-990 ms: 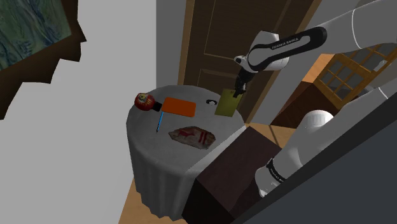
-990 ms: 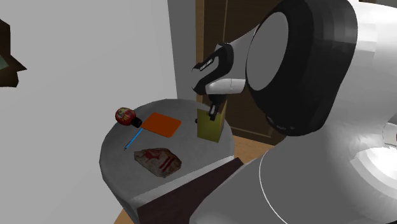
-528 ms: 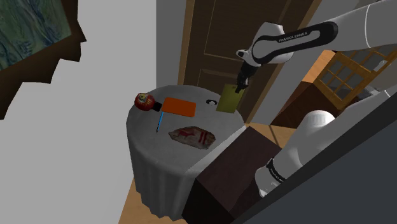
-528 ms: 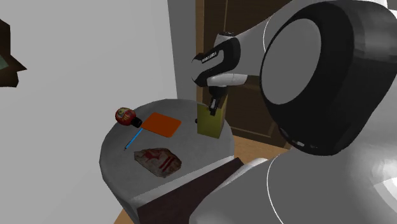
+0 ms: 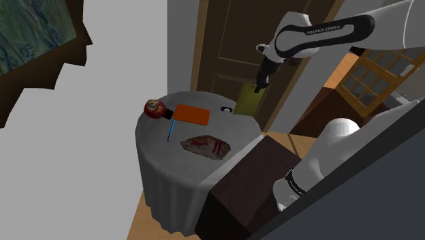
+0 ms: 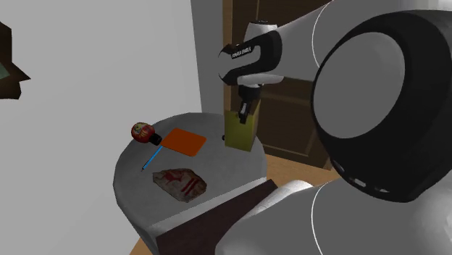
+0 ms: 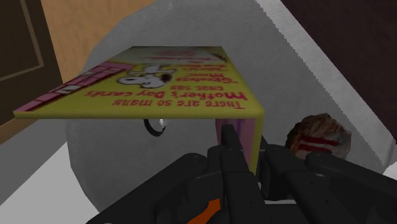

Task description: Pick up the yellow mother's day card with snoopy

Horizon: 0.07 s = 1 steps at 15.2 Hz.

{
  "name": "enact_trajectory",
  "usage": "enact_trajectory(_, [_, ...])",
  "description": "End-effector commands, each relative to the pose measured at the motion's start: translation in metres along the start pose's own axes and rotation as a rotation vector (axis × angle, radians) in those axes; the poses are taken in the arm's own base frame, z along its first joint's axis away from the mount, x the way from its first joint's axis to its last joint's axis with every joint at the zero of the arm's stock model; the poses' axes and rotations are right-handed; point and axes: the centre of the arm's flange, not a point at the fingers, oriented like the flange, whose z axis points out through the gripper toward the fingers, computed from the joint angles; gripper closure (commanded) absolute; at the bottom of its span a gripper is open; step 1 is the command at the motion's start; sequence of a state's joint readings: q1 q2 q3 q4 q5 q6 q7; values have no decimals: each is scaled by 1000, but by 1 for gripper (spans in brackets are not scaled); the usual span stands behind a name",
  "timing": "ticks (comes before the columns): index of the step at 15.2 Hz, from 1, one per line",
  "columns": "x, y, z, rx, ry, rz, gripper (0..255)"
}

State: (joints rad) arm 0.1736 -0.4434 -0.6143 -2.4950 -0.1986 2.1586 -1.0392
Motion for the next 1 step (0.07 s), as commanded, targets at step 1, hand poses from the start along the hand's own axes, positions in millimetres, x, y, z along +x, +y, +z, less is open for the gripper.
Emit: enact_trajectory(1, [0,-1,-4,0,0,0,255])
